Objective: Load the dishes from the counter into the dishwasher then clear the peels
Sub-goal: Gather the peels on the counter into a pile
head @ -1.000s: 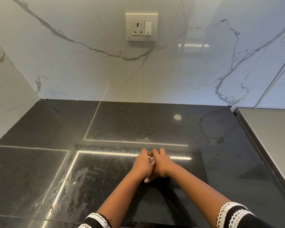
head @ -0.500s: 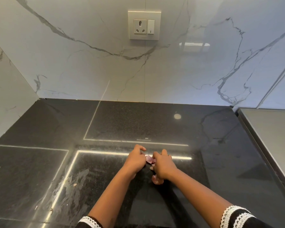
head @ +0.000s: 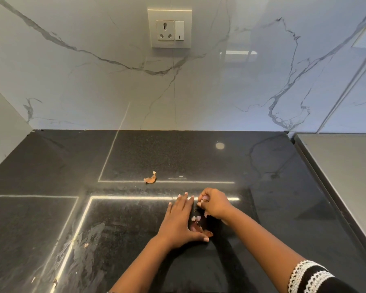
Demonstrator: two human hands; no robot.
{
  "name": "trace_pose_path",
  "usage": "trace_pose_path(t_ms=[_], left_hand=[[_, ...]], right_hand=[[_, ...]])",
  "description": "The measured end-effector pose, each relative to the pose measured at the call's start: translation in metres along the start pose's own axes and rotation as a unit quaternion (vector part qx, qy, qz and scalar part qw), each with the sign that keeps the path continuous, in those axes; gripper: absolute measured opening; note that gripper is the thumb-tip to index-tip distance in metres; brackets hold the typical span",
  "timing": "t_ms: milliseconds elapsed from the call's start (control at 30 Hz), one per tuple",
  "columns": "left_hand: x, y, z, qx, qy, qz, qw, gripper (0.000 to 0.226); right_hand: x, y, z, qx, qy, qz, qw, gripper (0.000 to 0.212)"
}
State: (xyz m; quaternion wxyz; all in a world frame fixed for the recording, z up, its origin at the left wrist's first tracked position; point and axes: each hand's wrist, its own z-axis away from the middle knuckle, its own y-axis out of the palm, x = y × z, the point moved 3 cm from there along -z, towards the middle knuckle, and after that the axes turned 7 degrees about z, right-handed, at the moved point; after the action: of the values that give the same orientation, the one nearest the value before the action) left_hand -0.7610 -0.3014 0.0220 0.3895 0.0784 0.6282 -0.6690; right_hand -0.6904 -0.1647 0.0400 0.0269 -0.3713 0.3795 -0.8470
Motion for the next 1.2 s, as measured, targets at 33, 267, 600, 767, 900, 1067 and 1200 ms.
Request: trace_pose_path(t_ms=[33,267,600,767,900,1067,1200], left_hand=[[-0.002,0.005,-0.001,-0.021,0.023,-0.011,0.999,0.114],[0.000,0.027,-0.002,-0.143,0.113,-0.058,0.982,0.054],[0.002,0.024,0.000,-0.153,0.194,-0.140,0.959,0.031],[0.011,0.009,0.001,-0.173,0.182,-0.045,0.967,0.024],[0.046,-0.043,-0.014,-0.290,0.046,0.091,0.952,0.025],[0.100,-0.089,-0.055,-0.227,-0.043,-0.024,0.973,0.024],[0.101,-0.089,-0.071,-0.169,-0.048,-0.097,0.980,0.028]], right_hand=[[-0.002,-0.001,-0.001,-0.002,0.007,-0.015,1.000,0.014],[-0.010,-0.006,0.000,-0.010,0.010,-0.007,1.000,0.015],[-0.015,-0.005,-0.005,0.005,0.034,-0.063,0.997,0.012],[-0.020,-0.004,-0.007,0.007,0.037,-0.120,0.992,0.011],[-0.026,-0.008,-0.008,0.025,0.013,-0.155,0.988,0.012],[-0.029,-0.007,-0.010,0.031,0.008,-0.158,0.987,0.013],[-0.031,-0.008,-0.008,0.032,0.006,-0.179,0.983,0.012]])
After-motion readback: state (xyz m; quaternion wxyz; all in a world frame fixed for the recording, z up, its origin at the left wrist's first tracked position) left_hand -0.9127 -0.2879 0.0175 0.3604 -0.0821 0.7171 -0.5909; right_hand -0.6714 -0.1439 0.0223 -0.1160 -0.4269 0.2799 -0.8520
